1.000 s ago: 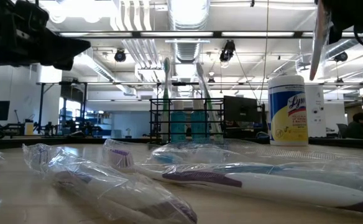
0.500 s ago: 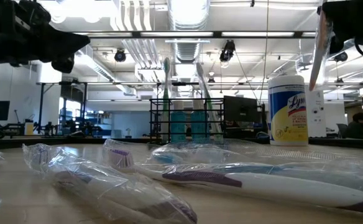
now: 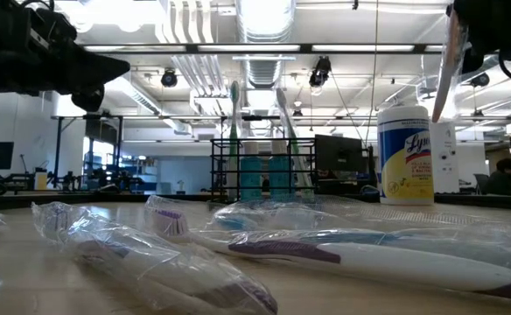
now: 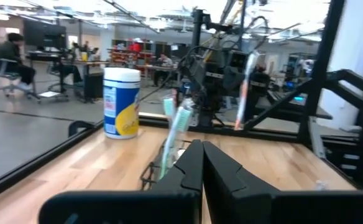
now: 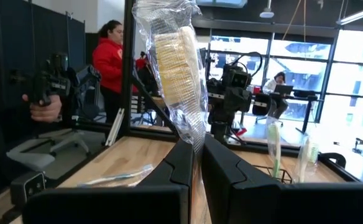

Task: Pick & Place toothbrushing station
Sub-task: Put the orange toothbrush into the wire organizer

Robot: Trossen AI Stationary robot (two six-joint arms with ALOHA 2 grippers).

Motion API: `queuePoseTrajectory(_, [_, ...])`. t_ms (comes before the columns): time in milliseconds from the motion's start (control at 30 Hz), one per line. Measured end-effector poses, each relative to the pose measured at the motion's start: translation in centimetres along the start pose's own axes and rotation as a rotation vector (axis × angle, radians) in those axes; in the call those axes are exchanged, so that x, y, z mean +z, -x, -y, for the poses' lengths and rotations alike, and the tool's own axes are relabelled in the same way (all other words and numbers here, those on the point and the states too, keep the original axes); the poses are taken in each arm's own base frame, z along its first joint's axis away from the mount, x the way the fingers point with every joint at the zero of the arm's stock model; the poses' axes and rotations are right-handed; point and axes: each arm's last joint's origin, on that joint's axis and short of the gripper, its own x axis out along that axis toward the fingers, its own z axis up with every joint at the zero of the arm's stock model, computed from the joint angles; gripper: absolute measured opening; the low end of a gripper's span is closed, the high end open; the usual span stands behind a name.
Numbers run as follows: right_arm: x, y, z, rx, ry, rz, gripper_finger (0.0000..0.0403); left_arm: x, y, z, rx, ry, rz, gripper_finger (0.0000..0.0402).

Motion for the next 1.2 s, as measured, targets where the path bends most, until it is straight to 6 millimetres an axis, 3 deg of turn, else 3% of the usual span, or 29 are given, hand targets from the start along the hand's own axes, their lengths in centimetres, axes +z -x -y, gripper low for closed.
queuePoseTrajectory(333, [0.8, 0.0, 0.2, -0.029, -0.004, 0.076, 0.0013, -0.1, 0.0, -0.1, 0.018, 0.09, -0.004, 0.0005])
queuePoseTrajectory(567, [3.5, -0.9, 0.7, -0.095, 0.063, 0.107, 0.0013, -0.7, 0.0, -0.1, 0.03, 0.165, -0.063, 0.0005])
queuePoseTrajectory(867, [6.9, -5.3, 1.7, -0.181, 0.122, -0.027, 0.0013, -0.9, 0.0, -0.3, 0.085, 0.156, -0.073, 0.0005])
queuePoseTrajectory(1200, [5.8, -11.4, 2.4, -0.21, 0.159, -0.092, 0.0013, -0.9, 0.0, -0.4, 0.121, 0.086, -0.078, 0.0005])
